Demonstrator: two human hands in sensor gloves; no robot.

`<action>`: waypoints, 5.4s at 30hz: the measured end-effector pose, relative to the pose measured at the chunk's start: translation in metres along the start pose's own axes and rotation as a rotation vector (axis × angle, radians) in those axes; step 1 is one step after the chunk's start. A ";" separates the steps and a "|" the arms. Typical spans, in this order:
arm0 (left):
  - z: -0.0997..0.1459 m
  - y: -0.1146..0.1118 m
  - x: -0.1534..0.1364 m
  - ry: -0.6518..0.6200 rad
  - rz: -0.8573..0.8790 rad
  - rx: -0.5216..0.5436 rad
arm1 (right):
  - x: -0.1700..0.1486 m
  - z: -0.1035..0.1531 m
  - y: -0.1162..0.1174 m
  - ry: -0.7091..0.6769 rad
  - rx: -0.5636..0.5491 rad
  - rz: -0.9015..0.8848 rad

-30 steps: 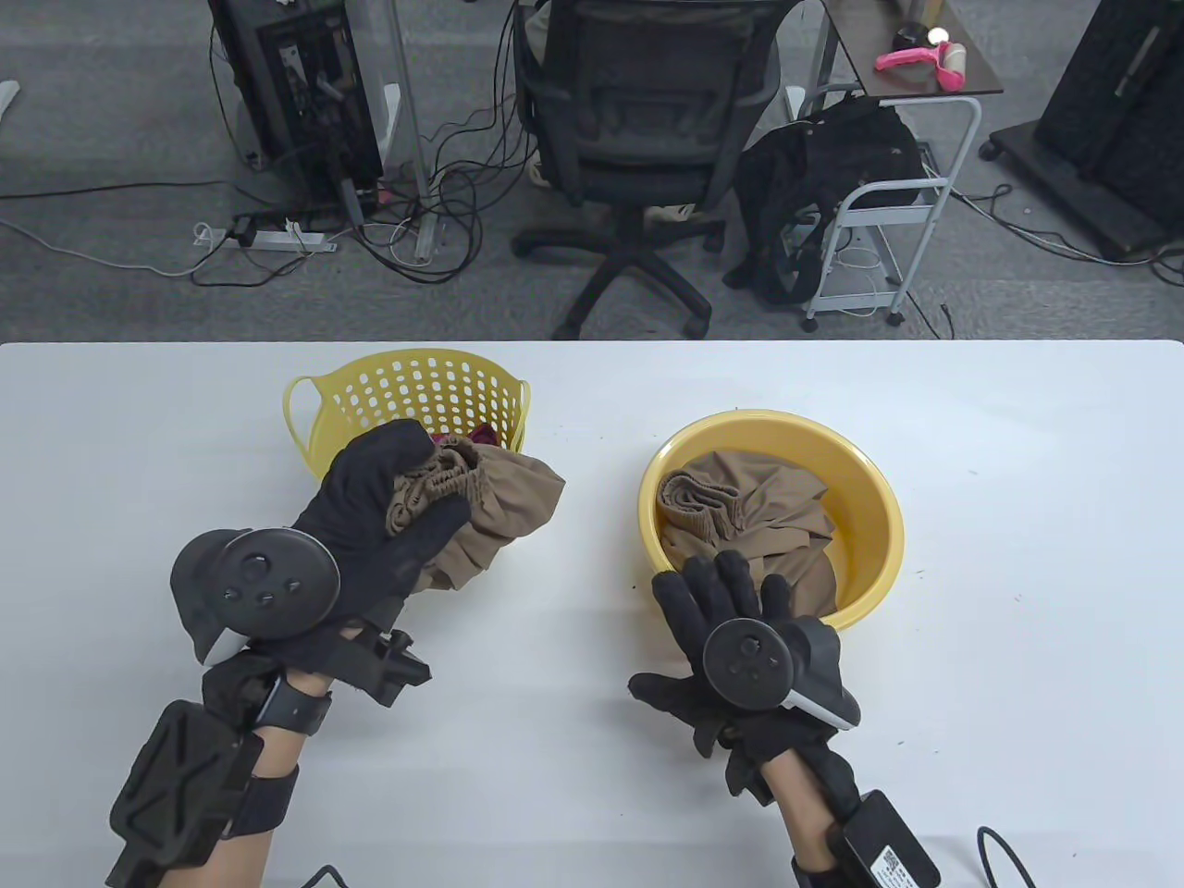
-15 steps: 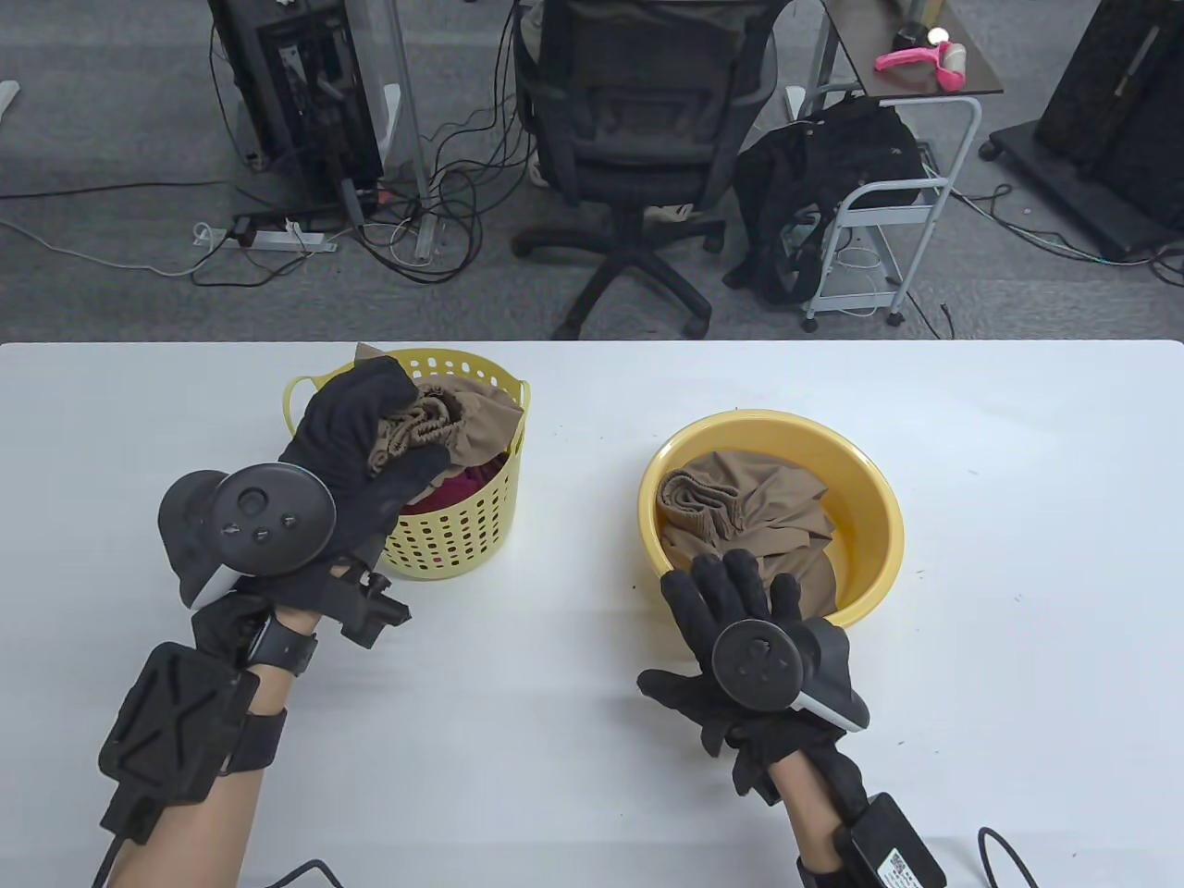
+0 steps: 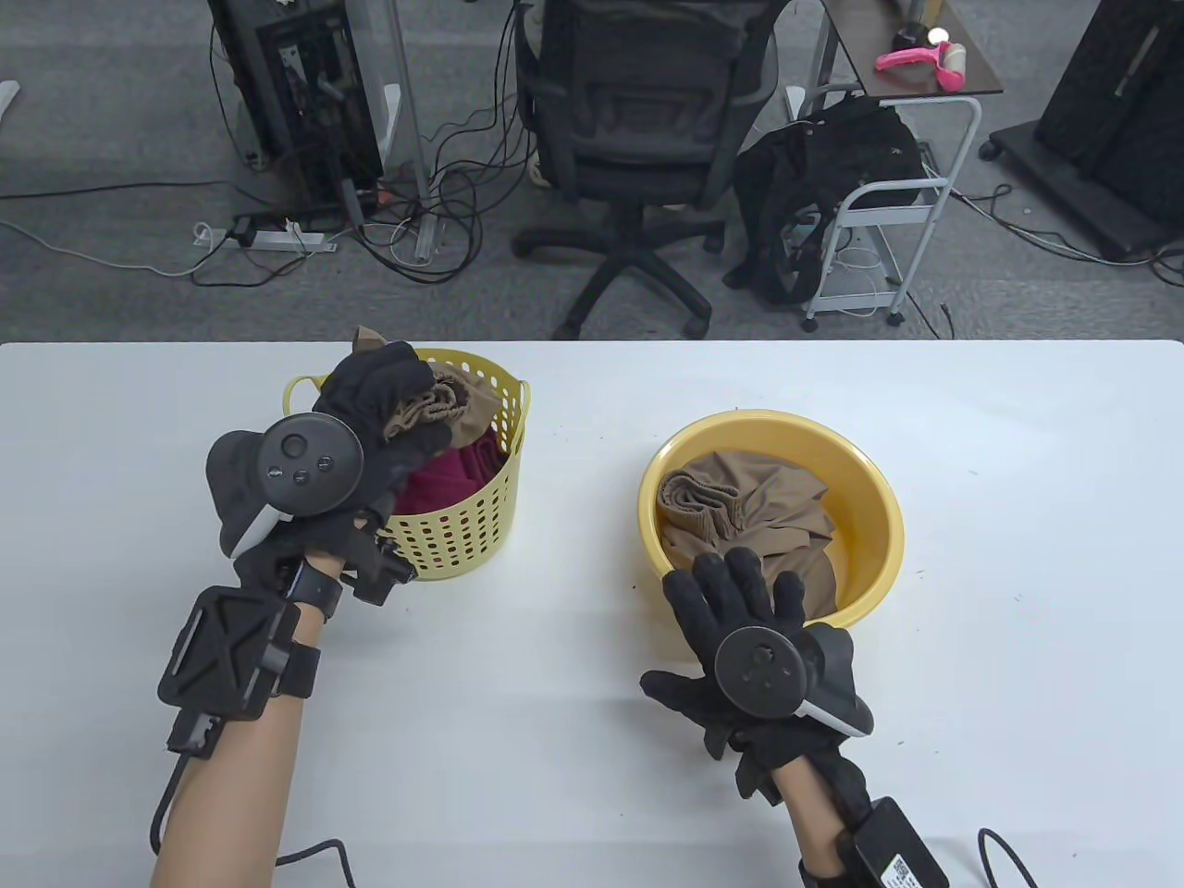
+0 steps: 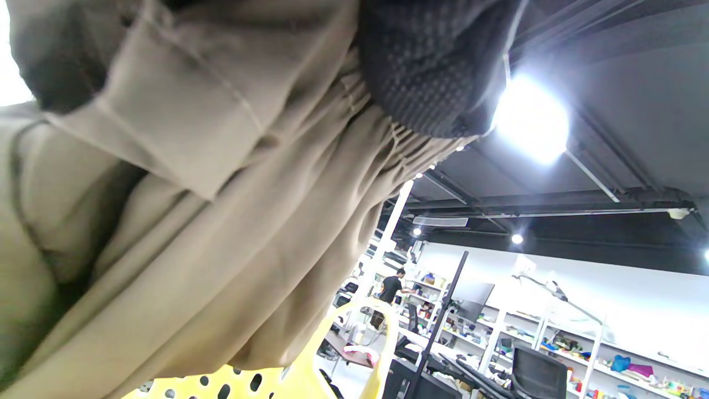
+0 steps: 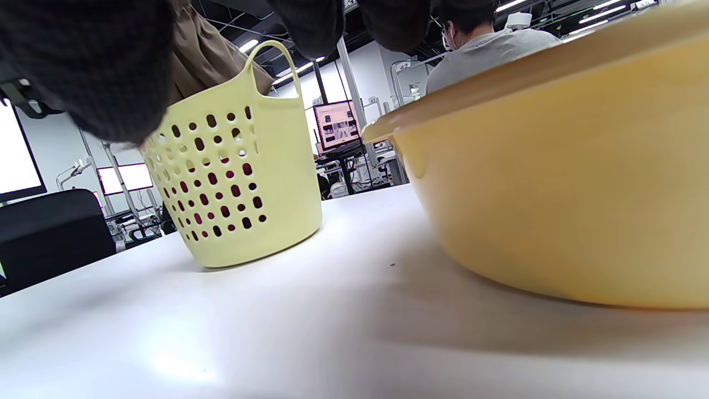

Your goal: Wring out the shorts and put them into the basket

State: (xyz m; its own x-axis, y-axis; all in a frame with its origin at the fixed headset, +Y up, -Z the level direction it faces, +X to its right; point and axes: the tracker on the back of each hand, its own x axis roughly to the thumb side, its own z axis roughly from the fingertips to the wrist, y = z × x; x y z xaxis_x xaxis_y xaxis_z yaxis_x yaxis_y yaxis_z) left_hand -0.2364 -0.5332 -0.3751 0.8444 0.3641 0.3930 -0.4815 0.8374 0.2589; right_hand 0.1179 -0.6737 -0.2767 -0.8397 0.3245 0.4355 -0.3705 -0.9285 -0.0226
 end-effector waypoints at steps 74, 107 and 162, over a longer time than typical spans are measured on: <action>0.108 -0.056 0.055 -0.162 -0.221 -0.253 | 0.008 0.005 0.003 -0.037 0.033 0.004; 0.146 -0.127 0.025 -0.156 -0.253 -0.388 | 0.012 0.005 0.005 -0.032 0.054 0.032; 0.150 -0.115 0.020 -0.156 -0.260 -0.372 | -0.068 -0.155 -0.018 0.321 0.402 0.185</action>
State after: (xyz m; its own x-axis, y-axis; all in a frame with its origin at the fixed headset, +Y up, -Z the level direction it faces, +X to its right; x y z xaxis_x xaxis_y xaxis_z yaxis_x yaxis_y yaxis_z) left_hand -0.1999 -0.6835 -0.2645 0.8667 0.0819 0.4921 -0.1183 0.9920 0.0434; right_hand 0.1200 -0.6510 -0.4455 -0.9787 0.1299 0.1587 -0.0774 -0.9506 0.3008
